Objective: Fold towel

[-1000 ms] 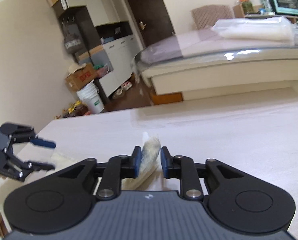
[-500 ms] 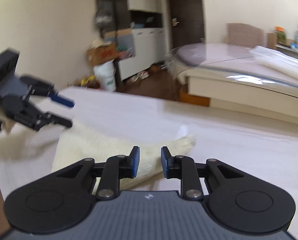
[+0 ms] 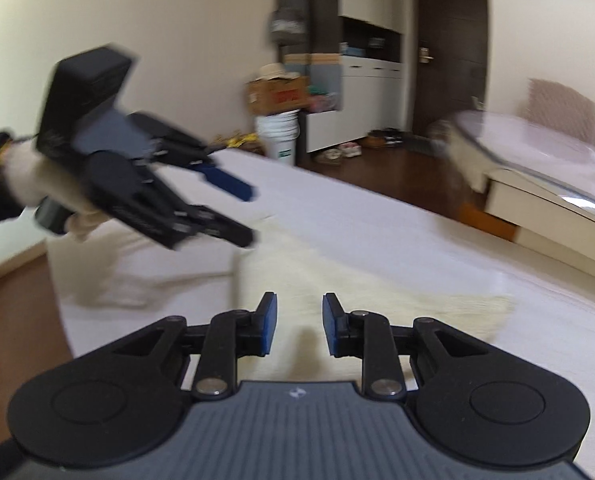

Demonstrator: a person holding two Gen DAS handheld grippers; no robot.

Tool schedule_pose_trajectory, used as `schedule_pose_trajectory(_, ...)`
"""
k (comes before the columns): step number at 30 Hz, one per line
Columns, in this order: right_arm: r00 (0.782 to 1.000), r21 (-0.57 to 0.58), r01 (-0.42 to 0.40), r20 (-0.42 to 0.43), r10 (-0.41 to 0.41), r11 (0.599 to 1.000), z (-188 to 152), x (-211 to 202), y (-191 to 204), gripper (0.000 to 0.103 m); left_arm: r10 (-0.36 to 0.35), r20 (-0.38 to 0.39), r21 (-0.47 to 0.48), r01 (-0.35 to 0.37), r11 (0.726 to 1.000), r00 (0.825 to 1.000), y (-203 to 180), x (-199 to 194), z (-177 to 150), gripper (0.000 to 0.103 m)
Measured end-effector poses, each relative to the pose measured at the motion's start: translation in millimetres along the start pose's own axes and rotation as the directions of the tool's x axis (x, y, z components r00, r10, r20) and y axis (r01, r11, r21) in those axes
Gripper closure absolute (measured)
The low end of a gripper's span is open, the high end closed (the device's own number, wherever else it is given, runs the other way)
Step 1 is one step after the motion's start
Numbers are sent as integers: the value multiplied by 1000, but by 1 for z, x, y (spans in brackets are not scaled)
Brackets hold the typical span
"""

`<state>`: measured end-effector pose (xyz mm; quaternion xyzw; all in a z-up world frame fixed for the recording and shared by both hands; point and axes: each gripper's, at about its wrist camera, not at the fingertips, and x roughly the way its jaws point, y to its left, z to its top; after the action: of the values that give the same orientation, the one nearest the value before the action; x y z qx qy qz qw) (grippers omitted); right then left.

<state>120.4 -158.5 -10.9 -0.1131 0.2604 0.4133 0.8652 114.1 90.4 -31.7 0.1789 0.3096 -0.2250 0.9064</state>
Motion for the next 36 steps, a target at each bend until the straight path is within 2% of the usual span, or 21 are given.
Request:
schedule_pose_trajectory(4,999,-60,16,-46,-19,998,-13,4,19,75,20,-16,-89,-22,996,1000,13,12,-4,32)
schedule_pose_trajectory(6,999,-56,14,-50,-17,998,-17,-1,22,74,19,-13,-95,-20,995,1000,14,13,-5,32)
schedule_pose_trajectory(10,998,-48,1,-58,-4,999,-16,-9,24,75,26,10,-106,-25,994,1000,14,3,-2,39)
schedule_pose_trajectory(12,1000,8,-2,-11,2,1000,-13,-21,16,76,32,39,-120,-27,992,999,13,-6,2,39)
schedule_pose_trajectory(16,995,45,89,39,-91,995,-8,-29,-2,75,29,53,-91,-24,996,998,-2,-8,10,39)
schedule_pose_trajectory(21,996,-40,86,-20,-87,996,-15,-13,7,75,-20,13,-42,20,999,1000,-28,3,10,39)
schedule_pose_trajectory(23,996,-58,81,-32,-83,995,-19,-10,10,75,-10,0,-14,10,1000,1000,-36,7,5,39)
schedule_pose_trajectory(25,997,-23,70,-16,-71,997,-18,-12,5,74,-3,1,-27,3,1000,1000,-37,5,4,39)
schedule_pose_trajectory(29,994,56,109,2,-109,992,-13,-21,-22,71,-22,25,-91,25,996,999,-34,-6,6,38)
schedule_pose_trajectory(32,990,113,143,-14,-142,983,-10,-20,-50,70,-21,3,-85,21,996,1000,-40,-3,2,38)
schedule_pose_trajectory(36,987,147,150,-76,-140,978,-11,-8,-71,66,-9,-10,-126,8,992,1000,-41,3,-4,35)
